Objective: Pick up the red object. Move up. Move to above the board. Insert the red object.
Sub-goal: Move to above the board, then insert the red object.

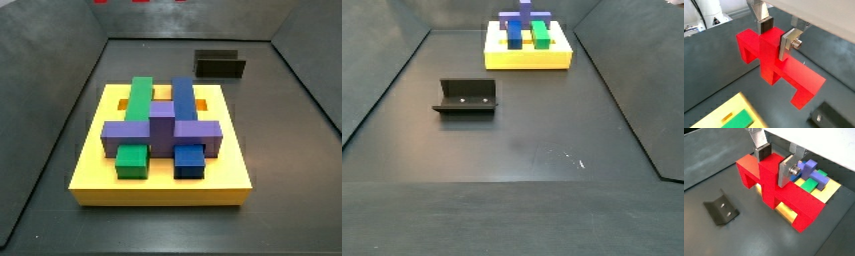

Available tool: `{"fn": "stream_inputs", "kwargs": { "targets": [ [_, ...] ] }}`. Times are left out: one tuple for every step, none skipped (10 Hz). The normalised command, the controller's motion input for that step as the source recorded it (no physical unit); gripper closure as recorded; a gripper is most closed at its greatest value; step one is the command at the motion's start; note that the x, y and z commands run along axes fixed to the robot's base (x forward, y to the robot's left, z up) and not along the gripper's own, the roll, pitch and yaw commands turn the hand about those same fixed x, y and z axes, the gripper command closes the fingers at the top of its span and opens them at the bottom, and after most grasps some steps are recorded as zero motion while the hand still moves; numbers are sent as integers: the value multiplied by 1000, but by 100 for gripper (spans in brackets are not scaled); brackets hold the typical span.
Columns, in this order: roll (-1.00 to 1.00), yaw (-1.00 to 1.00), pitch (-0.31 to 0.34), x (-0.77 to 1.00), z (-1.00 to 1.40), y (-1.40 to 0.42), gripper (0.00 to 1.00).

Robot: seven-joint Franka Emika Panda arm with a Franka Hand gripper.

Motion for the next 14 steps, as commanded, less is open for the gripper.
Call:
{"fn": "stream_inputs", "kwargs": {
  "targets": [
    [-63,-402,253,487,354,-1400,100],
    [5,-289,291,526,343,-1400,100],
    [-15,-89,281,657,341,-1400,100],
    [-3,-38,255,419,212,-838,100],
    [21,-15,177,202,93,-338,100],
    [5,-4,92,99,62,-178,100],
    [79,-6,0,0,-346,440,100],
    [81,0,0,0,-697,483,100],
    [91,0,-26,0,-923,477,100],
    [67,0,-30,0,-954,197,100],
    [97,0,-13,117,-934,-114,100],
    [190,0,-4,49,-989,-237,100],
    [243,0,0,0,-911,-91,100],
    [243,0,0,97,-697,0,100]
  ]
}}
